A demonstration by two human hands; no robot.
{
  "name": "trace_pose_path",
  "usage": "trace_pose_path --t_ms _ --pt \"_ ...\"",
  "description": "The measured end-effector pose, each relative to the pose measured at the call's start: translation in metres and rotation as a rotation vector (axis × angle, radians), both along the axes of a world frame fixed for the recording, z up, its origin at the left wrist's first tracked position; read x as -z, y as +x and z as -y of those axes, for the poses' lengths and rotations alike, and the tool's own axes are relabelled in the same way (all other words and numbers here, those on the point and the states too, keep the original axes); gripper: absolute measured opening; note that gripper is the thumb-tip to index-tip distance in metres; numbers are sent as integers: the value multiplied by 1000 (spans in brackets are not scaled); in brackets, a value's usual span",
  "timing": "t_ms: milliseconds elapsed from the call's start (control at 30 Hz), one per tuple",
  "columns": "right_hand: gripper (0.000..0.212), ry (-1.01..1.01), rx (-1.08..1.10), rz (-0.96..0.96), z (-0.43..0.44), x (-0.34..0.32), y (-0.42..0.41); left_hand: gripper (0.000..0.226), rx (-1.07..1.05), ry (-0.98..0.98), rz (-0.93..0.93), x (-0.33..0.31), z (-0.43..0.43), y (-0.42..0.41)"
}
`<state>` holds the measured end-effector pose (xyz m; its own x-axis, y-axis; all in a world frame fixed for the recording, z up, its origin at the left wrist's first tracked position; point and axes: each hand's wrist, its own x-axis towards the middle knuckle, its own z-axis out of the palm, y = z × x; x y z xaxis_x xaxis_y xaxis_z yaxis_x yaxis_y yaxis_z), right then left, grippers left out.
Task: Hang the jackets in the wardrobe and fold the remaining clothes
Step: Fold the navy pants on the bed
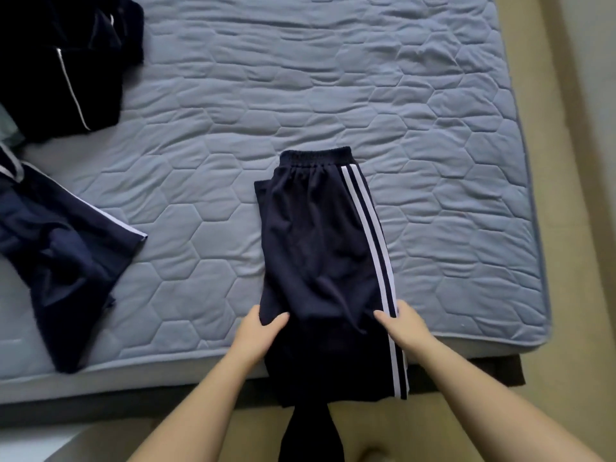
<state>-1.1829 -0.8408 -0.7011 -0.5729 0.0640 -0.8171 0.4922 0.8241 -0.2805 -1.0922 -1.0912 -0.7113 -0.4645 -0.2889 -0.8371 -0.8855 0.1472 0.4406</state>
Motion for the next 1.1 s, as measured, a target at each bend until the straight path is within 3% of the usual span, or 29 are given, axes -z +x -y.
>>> trace_pose_path --t_ms 133,200,333,400,533,700,867,1000,1100 --pt "20 -50 34 -49 -26 10 24 30 50 -188 -22 11 -2 25" --pt "21 -102 100 -58 -32 11 32 30 -48 -220 -27 14 -2 37" --pt "15 -295 197 45 -42 10 52 37 -306 22 -24 9 -24 60" --pt "17 -343 141 119 -53 10 68 39 -274 95 -9 10 -40 77" --pt "6 -293 117 89 -76 13 89 20 -139 -85 -3 19 -55 111" --pt "8 -312 244 177 -76 20 95 13 -347 226 57 23 -73 141" --pt "11 -235 189 127 -82 31 108 16 -313 6 45 29 -92 158" --pt "11 -233 209 121 -86 18 116 15 -495 191 1 8 -108 162" --pt "11 -311 224 170 -95 -13 121 18 -472 252 -39 -28 -106 168"
